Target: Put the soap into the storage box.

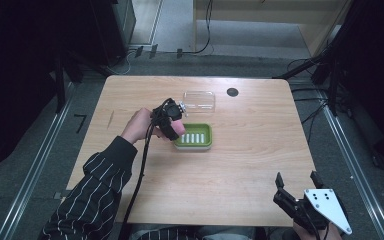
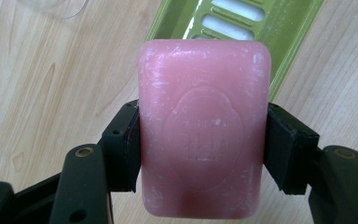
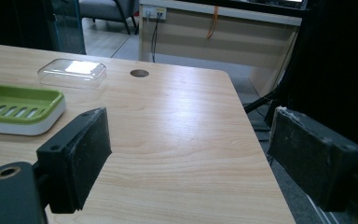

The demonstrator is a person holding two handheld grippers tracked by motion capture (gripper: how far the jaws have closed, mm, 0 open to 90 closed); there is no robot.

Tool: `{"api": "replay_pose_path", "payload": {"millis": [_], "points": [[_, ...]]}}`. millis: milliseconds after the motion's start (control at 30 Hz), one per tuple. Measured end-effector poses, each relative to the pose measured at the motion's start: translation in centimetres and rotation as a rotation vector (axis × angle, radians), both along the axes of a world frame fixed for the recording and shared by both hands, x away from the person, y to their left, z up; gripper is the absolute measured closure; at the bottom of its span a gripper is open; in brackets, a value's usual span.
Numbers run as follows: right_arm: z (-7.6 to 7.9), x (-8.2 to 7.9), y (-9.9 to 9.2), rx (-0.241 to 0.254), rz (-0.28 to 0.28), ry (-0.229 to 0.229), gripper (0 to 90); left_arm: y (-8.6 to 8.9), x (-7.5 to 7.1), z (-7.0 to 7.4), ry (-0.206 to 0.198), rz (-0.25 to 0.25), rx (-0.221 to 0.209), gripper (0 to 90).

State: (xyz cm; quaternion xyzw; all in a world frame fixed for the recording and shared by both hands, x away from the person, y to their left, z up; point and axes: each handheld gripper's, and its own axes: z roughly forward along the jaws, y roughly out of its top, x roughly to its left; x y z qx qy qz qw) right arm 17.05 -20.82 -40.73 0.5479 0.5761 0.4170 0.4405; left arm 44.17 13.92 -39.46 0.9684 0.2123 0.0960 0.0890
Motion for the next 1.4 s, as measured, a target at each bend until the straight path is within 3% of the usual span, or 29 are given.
{"api": "replay_pose_path", "payload": {"millis": [967, 1400], "points": [[-0.1, -0.6, -0.6, -0.004, -0.025, 0.001, 12.7, -2.9, 0.6, 0.1, -0.014, -0.131, -0.005, 38.2], [-0.2, -0.9, -1.0, -0.002, -0.040, 0.005, 12.7, -4.1, 1.2, -0.3, -0.015, -0.180, 0.024, 38.2]]}}
